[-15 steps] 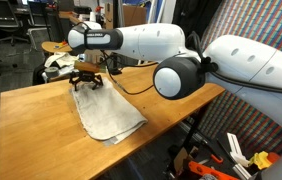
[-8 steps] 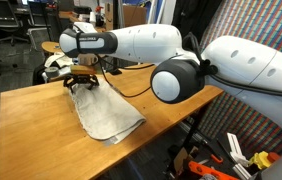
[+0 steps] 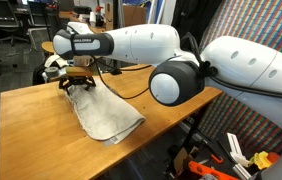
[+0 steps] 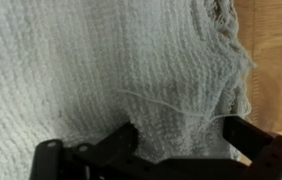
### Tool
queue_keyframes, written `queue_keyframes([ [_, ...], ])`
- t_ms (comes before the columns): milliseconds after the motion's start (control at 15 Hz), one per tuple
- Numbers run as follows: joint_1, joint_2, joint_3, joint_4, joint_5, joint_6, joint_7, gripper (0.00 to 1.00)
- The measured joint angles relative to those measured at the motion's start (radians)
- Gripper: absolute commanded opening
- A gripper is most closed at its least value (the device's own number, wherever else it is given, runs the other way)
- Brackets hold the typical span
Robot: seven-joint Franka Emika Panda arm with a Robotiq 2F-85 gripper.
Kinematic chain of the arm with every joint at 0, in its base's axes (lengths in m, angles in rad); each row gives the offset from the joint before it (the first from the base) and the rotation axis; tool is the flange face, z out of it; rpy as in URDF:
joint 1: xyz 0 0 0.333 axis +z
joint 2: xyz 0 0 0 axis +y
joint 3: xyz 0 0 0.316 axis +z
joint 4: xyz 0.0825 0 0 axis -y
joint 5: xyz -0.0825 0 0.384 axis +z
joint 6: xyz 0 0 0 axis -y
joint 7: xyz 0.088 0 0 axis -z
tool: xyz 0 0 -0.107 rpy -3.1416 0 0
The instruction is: Fold the towel in half
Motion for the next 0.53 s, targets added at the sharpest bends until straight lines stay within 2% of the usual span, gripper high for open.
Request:
queue_keyframes([
  [533, 0.006, 0.002, -0.004, 0.000, 0.000, 0.031, 0.091, 1.00],
])
